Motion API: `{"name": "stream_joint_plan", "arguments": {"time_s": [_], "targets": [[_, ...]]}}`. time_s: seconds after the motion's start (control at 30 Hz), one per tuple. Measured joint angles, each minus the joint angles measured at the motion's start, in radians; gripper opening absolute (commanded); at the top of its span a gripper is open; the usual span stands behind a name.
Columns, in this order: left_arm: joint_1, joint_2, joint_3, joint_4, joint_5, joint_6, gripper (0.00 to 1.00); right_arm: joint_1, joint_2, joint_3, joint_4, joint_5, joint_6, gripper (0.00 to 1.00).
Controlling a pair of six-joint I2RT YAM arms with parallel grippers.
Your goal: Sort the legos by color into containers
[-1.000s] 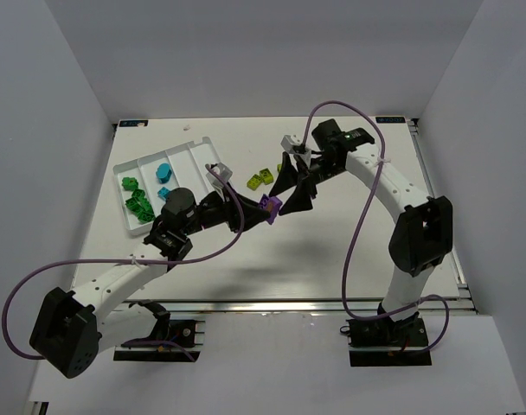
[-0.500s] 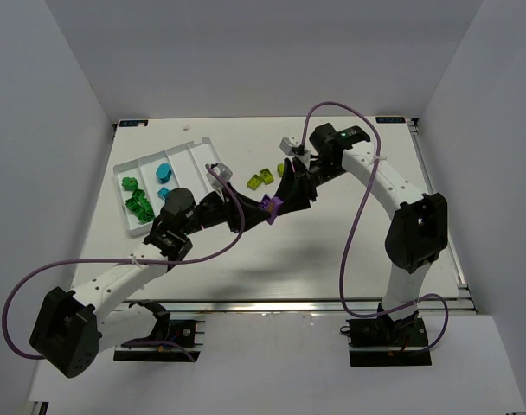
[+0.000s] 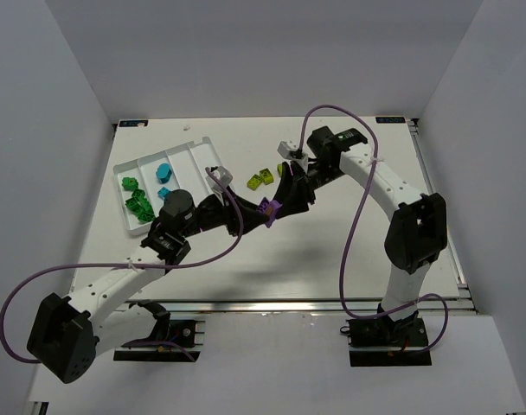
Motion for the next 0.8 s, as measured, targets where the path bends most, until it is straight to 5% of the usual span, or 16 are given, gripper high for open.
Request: {"name": "stream_joint_plan", "arguments": {"time_s": [0.63, 0.8], "targets": [[0.116, -0.040, 0.002, 0.001, -0.022, -0.024, 0.04, -0.034, -0.037, -0.092, 0.006, 0.099, -0.051, 0.01], [0.203, -0.007, 0.079, -0.122, -0.084, -0.050, 0.00, -0.034, -0.108, -0.181, 0.148, 0.181, 0.057, 0.02]]}}
